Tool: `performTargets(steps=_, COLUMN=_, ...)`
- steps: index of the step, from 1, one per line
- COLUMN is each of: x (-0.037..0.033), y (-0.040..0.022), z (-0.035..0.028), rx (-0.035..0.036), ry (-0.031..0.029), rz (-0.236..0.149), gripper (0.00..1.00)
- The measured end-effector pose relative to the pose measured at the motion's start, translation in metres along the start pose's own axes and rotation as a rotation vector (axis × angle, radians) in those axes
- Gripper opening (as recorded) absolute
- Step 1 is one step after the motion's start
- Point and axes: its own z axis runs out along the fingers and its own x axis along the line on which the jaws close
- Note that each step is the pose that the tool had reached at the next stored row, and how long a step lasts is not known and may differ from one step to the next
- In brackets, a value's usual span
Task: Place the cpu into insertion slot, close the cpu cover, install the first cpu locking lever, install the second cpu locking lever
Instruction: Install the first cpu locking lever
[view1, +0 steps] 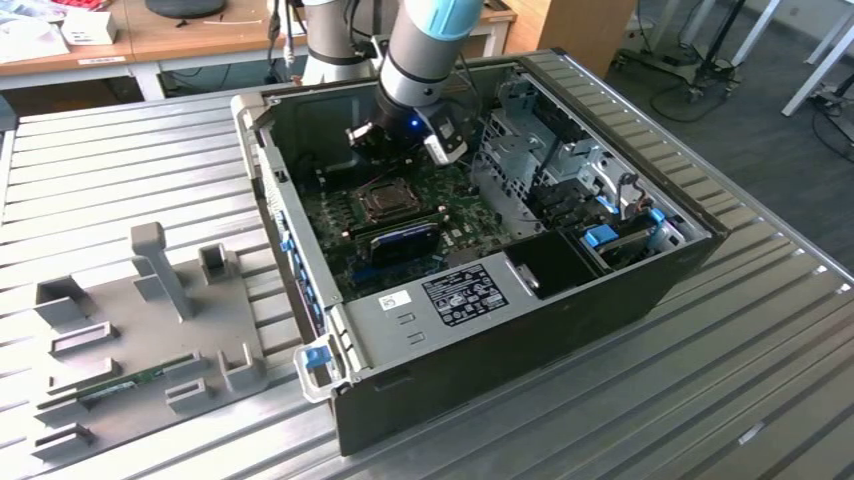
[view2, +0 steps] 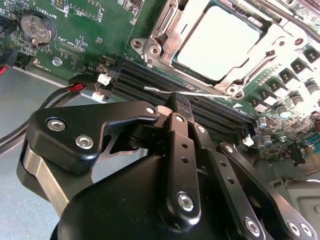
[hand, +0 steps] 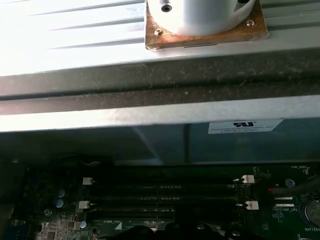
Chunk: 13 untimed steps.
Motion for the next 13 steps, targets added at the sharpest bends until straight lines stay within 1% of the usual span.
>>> performTargets(steps=6, x=-0.0014, y=-0.0014, z=0.0040, rx=-0.0001, ry=-0.0011, rz=0.004, gripper=0.11)
performTargets(steps=13, x=-0.0025, y=-0.0024, z=0.0069, rx=-0.0003, ry=-0.0024, rz=0.007, gripper=0.11)
